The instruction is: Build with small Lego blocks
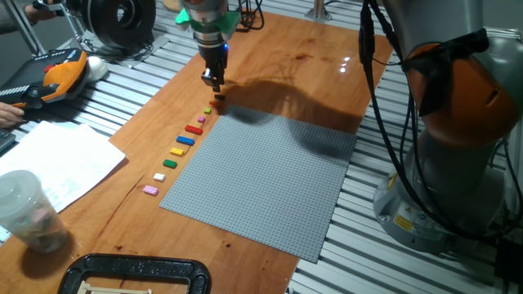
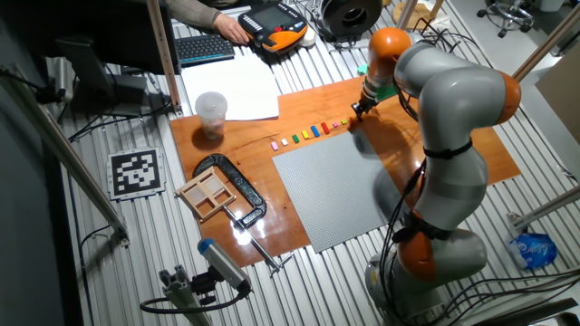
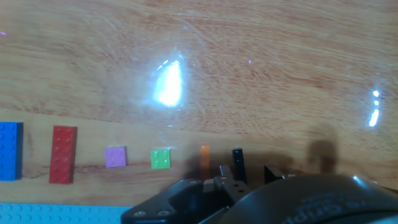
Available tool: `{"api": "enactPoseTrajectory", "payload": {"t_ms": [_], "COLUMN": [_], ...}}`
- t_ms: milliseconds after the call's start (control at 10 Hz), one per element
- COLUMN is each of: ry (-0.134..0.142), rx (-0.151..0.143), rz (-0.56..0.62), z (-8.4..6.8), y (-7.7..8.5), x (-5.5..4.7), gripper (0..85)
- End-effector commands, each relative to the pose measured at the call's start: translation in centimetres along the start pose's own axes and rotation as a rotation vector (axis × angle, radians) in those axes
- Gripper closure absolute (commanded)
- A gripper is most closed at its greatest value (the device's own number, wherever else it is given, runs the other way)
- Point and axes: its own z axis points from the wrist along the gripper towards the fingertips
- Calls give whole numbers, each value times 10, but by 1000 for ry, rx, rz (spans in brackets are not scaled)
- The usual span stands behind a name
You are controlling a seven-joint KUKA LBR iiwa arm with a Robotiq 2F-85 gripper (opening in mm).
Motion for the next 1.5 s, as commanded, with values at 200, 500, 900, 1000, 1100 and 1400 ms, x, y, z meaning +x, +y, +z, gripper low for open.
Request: {"api": "enactPoseTrajectory", "payload": {"t_ms": [200,500,900,1000,1100,1400], "ry": [-3,-4,-5,-5,-4,-6], "rx": [-10,-19,-17,-16,-14,-13], "rz": [-30,-40,-38,-37,-37,-37], "z": [18,27,29,28,28,32], "y": [1,0,-2,-2,-3,-3], "x": [-5,-2,-2,-2,-2,-3], "gripper": [510,680,680,510,510,510]}}
